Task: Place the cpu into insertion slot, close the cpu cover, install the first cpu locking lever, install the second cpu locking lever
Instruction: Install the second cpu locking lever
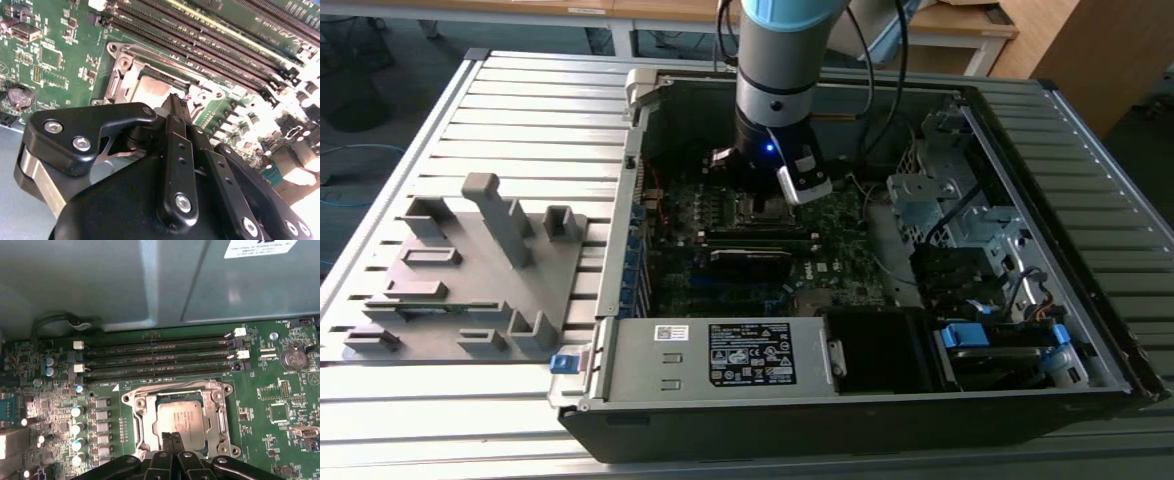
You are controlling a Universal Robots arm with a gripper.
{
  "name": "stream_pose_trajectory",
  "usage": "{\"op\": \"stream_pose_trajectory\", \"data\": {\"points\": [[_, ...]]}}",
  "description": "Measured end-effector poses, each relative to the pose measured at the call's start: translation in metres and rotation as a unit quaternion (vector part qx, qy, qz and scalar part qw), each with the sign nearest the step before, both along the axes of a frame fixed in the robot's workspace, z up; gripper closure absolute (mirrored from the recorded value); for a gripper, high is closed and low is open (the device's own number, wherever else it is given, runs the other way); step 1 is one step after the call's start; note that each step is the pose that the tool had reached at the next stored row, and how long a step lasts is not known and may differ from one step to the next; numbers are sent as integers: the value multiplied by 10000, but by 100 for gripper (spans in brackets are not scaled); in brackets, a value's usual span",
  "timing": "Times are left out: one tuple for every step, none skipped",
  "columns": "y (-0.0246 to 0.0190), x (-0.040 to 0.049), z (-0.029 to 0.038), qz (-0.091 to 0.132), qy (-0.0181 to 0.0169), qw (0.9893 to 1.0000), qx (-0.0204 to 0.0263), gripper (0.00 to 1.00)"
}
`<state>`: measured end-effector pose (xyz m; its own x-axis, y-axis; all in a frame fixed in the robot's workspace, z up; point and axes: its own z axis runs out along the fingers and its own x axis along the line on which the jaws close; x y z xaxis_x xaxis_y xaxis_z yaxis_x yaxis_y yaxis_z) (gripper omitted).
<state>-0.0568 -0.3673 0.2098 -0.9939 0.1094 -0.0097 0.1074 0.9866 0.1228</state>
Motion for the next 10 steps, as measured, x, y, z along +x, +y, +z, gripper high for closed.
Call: {"op": "stream_pose_trajectory", "data": {"points": [[16,0,-1,0,1,10000,-66,90],[28,1,-1,0,2,9999,-131,90],[36,1,-2,0,2,9998,-179,90],[38,1,-2,0,3,9998,-188,90],[37,1,-2,0,2,9998,-188,90],[37,1,-2,0,2,9998,-189,90],[37,1,-2,0,2,9998,-189,90],[38,1,-2,0,2,9998,-189,90],[39,4,-2,0,2,9998,-189,90],[40,15,-2,-1,3,9998,-190,90]]}}
